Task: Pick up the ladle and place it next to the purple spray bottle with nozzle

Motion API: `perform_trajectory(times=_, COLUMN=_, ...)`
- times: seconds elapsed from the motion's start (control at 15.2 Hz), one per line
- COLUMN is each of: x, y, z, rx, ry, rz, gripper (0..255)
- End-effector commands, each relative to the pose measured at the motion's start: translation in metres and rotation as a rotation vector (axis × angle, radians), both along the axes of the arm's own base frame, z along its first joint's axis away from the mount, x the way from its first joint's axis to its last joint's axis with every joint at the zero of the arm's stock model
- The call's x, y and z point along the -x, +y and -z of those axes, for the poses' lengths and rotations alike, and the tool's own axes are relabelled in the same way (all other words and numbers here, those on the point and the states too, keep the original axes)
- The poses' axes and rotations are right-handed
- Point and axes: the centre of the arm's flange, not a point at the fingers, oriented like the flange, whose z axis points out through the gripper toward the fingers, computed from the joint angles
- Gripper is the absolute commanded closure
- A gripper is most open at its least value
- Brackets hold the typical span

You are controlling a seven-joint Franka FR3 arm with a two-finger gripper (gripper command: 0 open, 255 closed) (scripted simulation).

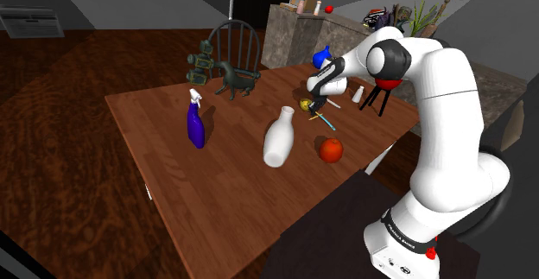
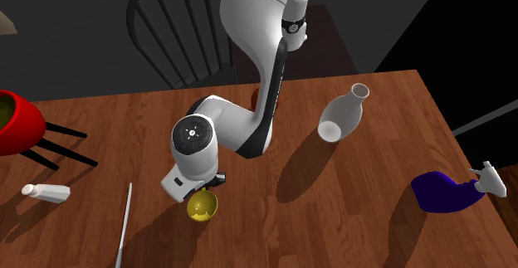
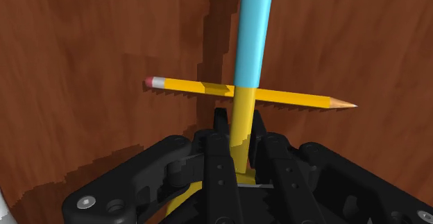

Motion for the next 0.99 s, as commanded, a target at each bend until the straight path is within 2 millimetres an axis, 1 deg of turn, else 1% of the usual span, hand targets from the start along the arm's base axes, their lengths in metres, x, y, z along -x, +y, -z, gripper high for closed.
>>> perform_trajectory(times=0.0, x=0.0, y=0.0, z=0.001, rx=0.0, ry=0.0, rz=0.0, gripper=255)
perform_trajectory(times=0.92, x=0.0, y=0.0, z=-0.073, rx=0.0, ry=0.0, rz=0.0, gripper=255)
